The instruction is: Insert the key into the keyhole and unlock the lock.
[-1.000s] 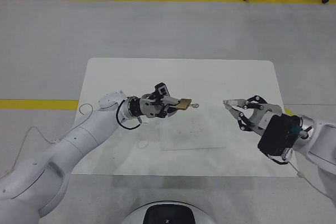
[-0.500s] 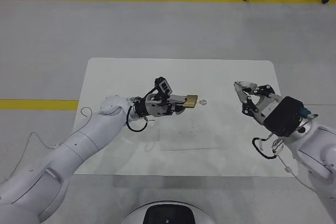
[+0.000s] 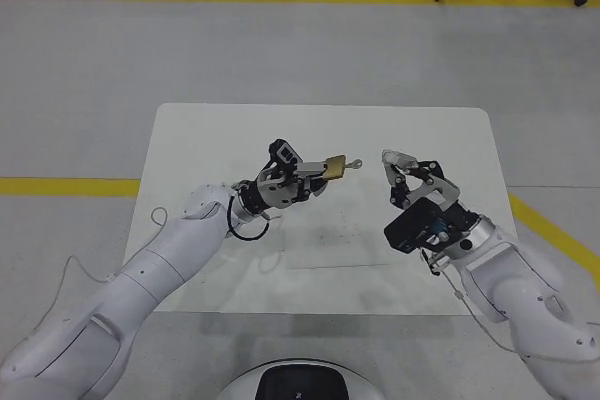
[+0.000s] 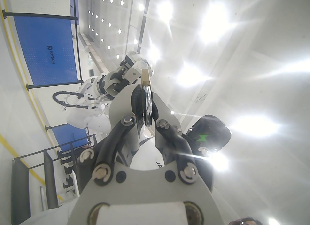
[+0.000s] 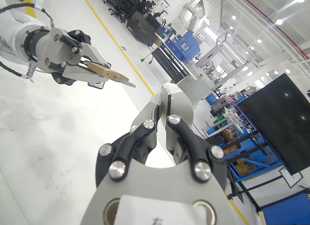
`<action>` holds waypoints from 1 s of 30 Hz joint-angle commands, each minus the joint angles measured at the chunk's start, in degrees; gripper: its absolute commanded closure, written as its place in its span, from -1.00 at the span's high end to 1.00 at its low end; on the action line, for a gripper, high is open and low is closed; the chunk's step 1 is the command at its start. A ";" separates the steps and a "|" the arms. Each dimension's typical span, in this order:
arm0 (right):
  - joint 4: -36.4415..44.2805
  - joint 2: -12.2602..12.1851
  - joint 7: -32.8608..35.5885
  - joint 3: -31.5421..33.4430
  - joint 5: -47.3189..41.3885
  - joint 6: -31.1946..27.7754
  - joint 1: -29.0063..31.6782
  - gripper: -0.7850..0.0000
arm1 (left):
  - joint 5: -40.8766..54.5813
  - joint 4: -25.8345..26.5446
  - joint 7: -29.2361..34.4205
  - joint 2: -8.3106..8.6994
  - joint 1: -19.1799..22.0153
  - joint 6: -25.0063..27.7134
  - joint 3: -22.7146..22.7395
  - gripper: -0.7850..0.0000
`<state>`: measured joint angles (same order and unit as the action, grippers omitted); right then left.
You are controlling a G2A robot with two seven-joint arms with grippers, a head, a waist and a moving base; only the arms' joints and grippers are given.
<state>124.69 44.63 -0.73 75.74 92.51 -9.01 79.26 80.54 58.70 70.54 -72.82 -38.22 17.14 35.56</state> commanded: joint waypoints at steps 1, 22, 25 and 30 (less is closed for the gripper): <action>-0.64 0.31 0.57 -1.00 0.48 -0.07 -1.13 -1.00 | -0.60 0.05 0.38 -0.25 -0.20 -0.07 0.52 -1.00; -1.31 2.72 2.21 -6.47 9.42 -2.71 -5.18 -1.00 | -6.12 0.18 0.99 -2.22 -2.36 -2.67 6.30 -1.00; -1.61 3.07 2.28 -6.95 9.83 -2.76 -5.48 -1.00 | -6.70 0.18 0.92 -2.51 -2.63 -3.05 6.94 -1.00; -2.62 3.59 1.69 -6.03 6.92 -2.53 -5.86 -1.00 | -7.46 -0.23 1.07 -2.90 -3.03 -3.23 8.27 -1.00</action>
<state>122.37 48.15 1.26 69.23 100.80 -11.69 73.43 73.15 58.65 71.61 -75.68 -41.19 13.82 43.49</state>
